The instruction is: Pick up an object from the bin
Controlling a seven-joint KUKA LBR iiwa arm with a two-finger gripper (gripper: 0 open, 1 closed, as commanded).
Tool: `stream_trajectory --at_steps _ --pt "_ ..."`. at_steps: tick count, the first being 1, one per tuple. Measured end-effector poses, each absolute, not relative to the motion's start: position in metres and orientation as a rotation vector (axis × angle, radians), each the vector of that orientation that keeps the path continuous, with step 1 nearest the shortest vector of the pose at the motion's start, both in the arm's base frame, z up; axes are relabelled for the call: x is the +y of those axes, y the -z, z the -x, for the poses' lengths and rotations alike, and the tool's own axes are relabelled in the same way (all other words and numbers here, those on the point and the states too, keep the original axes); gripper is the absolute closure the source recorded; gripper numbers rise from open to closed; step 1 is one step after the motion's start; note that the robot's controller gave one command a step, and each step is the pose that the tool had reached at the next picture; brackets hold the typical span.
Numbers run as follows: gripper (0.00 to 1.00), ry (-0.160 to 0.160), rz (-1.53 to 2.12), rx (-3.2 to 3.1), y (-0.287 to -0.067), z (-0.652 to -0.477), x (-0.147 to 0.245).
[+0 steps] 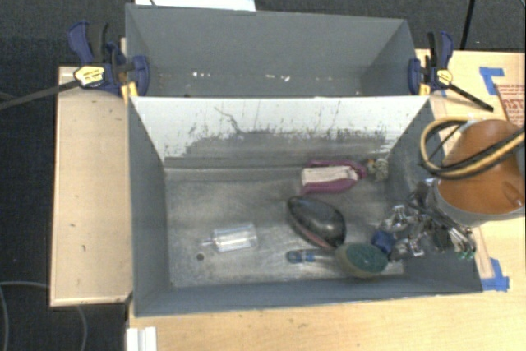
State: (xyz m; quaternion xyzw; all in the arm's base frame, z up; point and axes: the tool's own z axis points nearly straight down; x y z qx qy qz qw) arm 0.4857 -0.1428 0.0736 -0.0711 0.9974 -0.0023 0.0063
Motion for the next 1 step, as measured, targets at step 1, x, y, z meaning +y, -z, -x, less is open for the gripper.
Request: stream_trajectory --at_steps 1 --pt "1.00 0.005 0.729 3.047 -0.2182 -0.5074 -0.1182"
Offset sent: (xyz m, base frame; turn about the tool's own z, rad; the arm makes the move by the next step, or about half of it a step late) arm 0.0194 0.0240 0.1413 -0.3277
